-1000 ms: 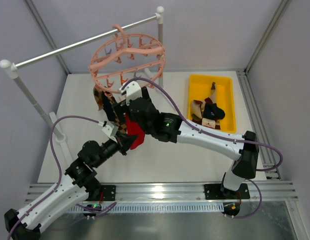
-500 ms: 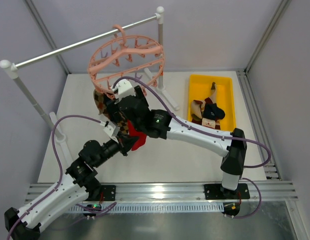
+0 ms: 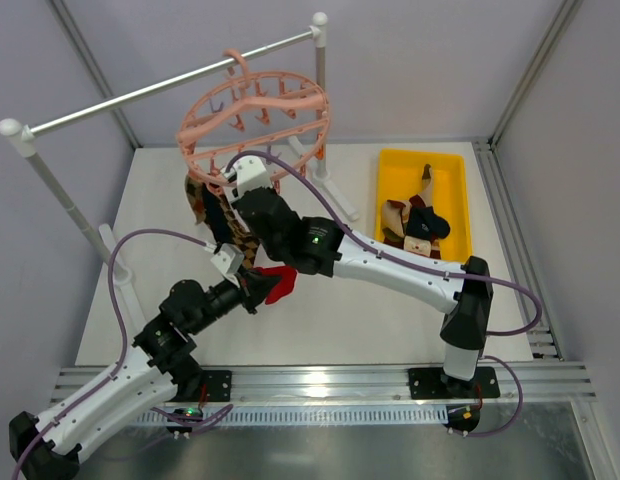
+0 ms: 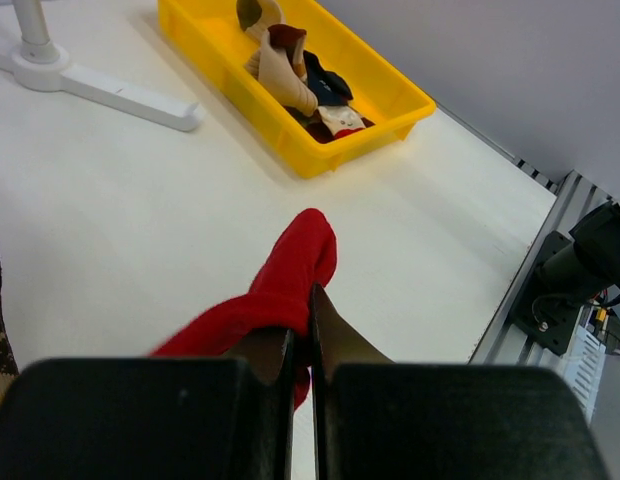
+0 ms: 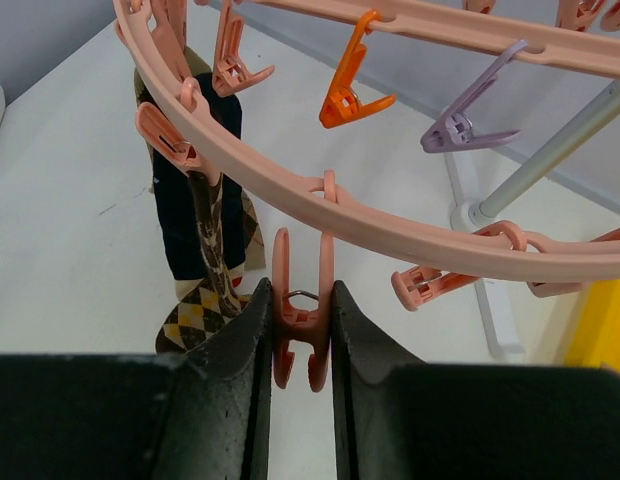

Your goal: Remove the socks clipped to the hanger

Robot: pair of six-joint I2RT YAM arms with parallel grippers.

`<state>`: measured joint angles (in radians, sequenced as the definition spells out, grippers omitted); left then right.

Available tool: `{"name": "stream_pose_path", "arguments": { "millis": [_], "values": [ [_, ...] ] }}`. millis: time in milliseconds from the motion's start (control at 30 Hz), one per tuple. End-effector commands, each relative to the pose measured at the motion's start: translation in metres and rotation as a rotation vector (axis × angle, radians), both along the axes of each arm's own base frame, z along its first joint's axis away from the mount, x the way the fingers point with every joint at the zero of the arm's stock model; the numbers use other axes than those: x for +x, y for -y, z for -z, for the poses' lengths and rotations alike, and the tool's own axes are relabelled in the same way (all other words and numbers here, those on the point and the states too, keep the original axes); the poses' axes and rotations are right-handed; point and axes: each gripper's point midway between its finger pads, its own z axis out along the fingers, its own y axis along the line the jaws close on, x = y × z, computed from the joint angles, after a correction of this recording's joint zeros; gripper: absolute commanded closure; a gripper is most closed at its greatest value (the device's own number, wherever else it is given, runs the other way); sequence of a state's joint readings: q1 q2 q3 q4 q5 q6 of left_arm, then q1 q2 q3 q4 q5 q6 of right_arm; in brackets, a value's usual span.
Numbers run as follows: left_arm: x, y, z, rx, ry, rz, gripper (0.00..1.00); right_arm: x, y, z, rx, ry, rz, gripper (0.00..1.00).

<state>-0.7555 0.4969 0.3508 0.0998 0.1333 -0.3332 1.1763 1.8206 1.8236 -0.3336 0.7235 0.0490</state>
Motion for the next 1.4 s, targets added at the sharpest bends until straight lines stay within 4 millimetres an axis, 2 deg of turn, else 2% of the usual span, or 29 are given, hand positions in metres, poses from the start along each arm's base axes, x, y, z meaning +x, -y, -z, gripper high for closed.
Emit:
{"name": "stream_pose_path", "arguments": {
  "millis": [0, 67, 100, 200, 233, 300, 333, 400, 433, 500, 533, 667, 767, 800, 833, 867, 933, 1000, 1033, 1067, 1100, 1133, 1167, 1200, 1233, 1267, 1300, 1333, 1367],
  "values": [
    [0.0, 0.002, -0.001, -0.003, 0.006, 0.004, 1.0, 0.001, 0.001, -0.021, 0.049, 0.038, 0.018, 0.95],
    [0.003, 0.001, 0.002, 0.006, -0.002, -0.013, 1.0, 0.0, 0.004, -0.022, 0.06, 0.037, 0.02, 0.8],
    [0.005, 0.0, 0.004, 0.012, -0.008, -0.022, 1.0, -0.001, 0.005, -0.023, 0.072, 0.036, 0.02, 0.45],
    [0.015, -0.008, 0.01, 0.034, -0.028, -0.095, 1.0, -0.006, 0.016, -0.026, 0.099, 0.036, 0.023, 0.17],
    [0.018, -0.011, 0.015, 0.051, -0.044, -0.12, 1.0, -0.008, 0.02, -0.015, 0.084, 0.027, 0.022, 0.16],
    [0.031, -0.023, 0.022, 0.075, -0.069, -0.222, 1.0, -0.014, 0.032, -0.026, 0.127, 0.037, 0.014, 0.13],
    [0.034, -0.025, 0.026, 0.09, -0.081, -0.243, 1.0, -0.017, 0.037, -0.009, 0.1, 0.024, 0.017, 0.13],
    [0.04, -0.029, 0.035, 0.128, -0.113, -0.287, 1.0, -0.022, 0.054, -0.02, 0.144, 0.036, 0.03, 0.13],
    [0.042, -0.029, 0.038, 0.139, -0.121, -0.296, 1.0, -0.025, 0.062, -0.005, 0.128, 0.022, 0.042, 0.13],
    [0.046, -0.027, 0.044, 0.161, -0.14, -0.302, 1.0, -0.029, 0.085, -0.014, 0.166, 0.039, 0.081, 0.12],
    [0.046, -0.026, 0.045, 0.163, -0.14, -0.298, 1.0, -0.03, 0.098, 0.004, 0.134, 0.03, 0.107, 0.11],
    [0.051, -0.009, 0.04, 0.141, -0.121, -0.243, 1.0, -0.024, 0.156, 0.02, 0.194, 0.001, 0.229, 0.08],
    [0.053, 0.014, 0.041, 0.134, -0.153, -0.167, 1.0, -0.011, 0.202, 0.042, 0.273, -0.05, 0.28, 0.08],
    [0.055, 0.023, 0.035, 0.112, -0.148, -0.142, 1.0, -0.011, 0.216, 0.061, 0.254, -0.071, 0.298, 0.08],
    [0.051, 0.036, 0.046, 0.131, -0.182, -0.084, 1.0, -0.012, 0.23, 0.055, 0.292, -0.06, 0.31, 0.08],
    [0.053, 0.047, 0.038, 0.121, -0.168, -0.068, 1.0, -0.006, 0.248, 0.06, 0.293, -0.059, 0.354, 0.08],
    [0.05, 0.074, 0.021, 0.131, -0.114, -0.017, 1.0, -0.007, 0.27, 0.073, 0.313, -0.075, 0.375, 0.07],
    [0.042, 0.106, 0.032, 0.204, -0.106, 0.033, 1.0, -0.002, 0.303, 0.091, 0.327, -0.097, 0.447, 0.07],
    [0.046, 0.124, 0.01, 0.19, -0.071, 0.052, 1.0, -0.003, 0.308, 0.096, 0.341, -0.11, 0.443, 0.07],
    [0.047, 0.141, 0.029, 0.251, -0.086, 0.085, 1.0, -0.005, 0.321, 0.092, 0.371, -0.094, 0.462, 0.07],
    [0.039, 0.159, 0.029, 0.265, -0.079, 0.125, 1.0, -0.005, 0.338, 0.101, 0.371, -0.096, 0.51, 0.07],
    [0.045, 0.178, 0.012, 0.243, -0.055, 0.142, 1.0, -0.007, 0.349, 0.099, 0.385, -0.082, 0.538, 0.07],
    [0.047, 0.189, 0.011, 0.244, -0.052, 0.159, 1.0, -0.015, 0.363, 0.092, 0.406, -0.052, 0.572, 0.07],
    [0.052, 0.203, 0.032, 0.28, -0.08, 0.171, 1.0, -0.018, 0.38, 0.091, 0.414, -0.033, 0.623, 0.07],
    [0.062, 0.22, 0.011, 0.242, -0.058, 0.169, 1.0, -0.023, 0.392, 0.086, 0.428, -0.009, 0.66, 0.07],
    [0.062, 0.232, 0.009, 0.236, -0.061, 0.204, 1.0, -0.035, 0.409, 0.075, 0.454, 0.042, 0.707, 0.07],
    [0.067, 0.246, 0.031, 0.272, -0.085, 0.218, 1.0, -0.042, 0.422, 0.071, 0.468, 0.069, 0.753, 0.05],
    [0.075, 0.264, 0.006, 0.229, -0.053, 0.23, 1.0, -0.049, 0.43, 0.067, 0.481, 0.094, 0.779, 0.04],
    [0.079, 0.275, 0.006, 0.228, -0.055, 0.243, 1.0, -0.057, 0.439, 0.063, 0.495, 0.119, 0.803, 0.04]
  ]
}}
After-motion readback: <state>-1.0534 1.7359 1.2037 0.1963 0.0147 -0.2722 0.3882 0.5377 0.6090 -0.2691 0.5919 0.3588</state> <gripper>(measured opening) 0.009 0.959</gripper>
